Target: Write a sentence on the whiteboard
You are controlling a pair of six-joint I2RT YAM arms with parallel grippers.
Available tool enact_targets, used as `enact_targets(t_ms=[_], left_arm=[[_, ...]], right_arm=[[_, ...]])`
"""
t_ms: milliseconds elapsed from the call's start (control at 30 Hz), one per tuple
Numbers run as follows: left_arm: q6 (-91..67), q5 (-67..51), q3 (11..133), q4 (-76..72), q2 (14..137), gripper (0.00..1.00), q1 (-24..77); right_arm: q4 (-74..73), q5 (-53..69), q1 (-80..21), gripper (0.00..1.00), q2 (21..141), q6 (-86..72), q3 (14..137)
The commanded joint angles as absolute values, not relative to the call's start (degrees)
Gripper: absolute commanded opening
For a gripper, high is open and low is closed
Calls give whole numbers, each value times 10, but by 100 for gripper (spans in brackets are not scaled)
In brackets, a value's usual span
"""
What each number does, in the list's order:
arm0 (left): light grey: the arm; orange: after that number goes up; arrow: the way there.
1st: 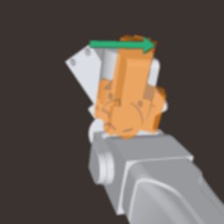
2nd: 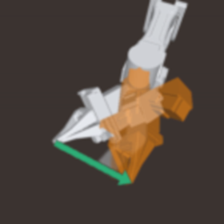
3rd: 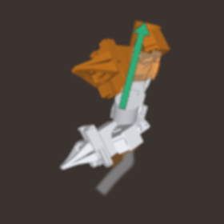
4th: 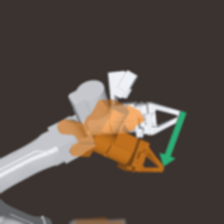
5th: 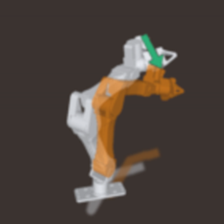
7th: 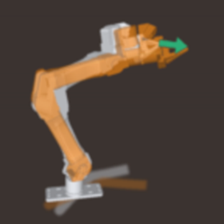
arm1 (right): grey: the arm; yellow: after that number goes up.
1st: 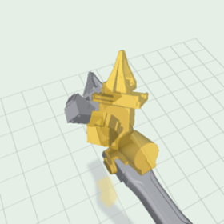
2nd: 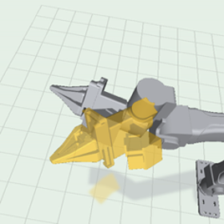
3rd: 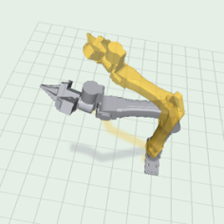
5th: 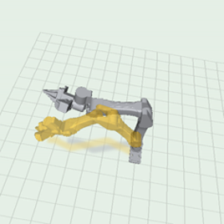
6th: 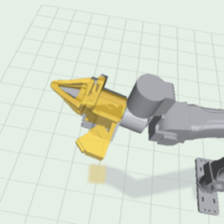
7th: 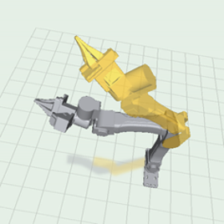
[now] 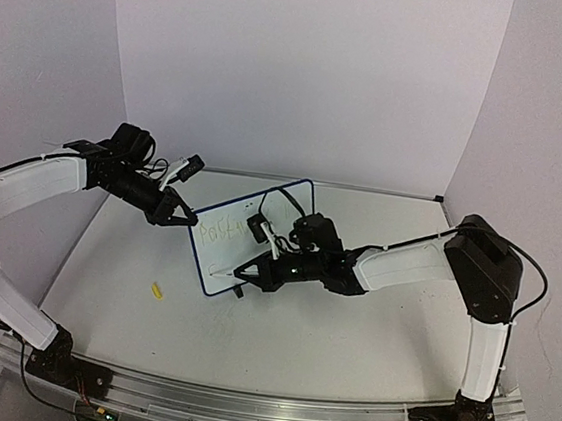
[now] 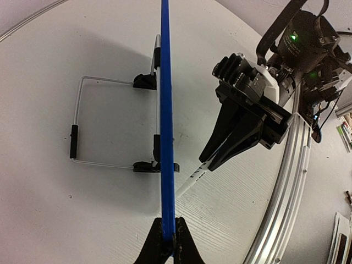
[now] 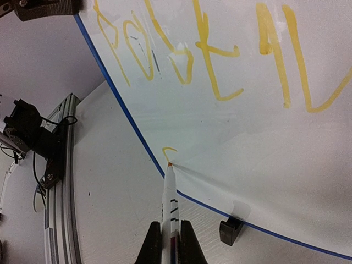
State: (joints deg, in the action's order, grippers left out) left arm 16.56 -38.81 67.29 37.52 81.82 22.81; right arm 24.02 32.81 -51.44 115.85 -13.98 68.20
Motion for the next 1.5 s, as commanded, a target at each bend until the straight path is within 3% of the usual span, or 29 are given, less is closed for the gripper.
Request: enact_targets(t_ms=[0,733,1467], left_arm=[[170,-393,684,391,821,0,231],[170,-395,685,391,822,0,231],[168,-395,685,392,822,0,231]], right_arm=[[239,274,-510,0,1165,-131,684],[249,240,-511,0,1094,-125,691],[227,251,-510,0,1151,-130,690]])
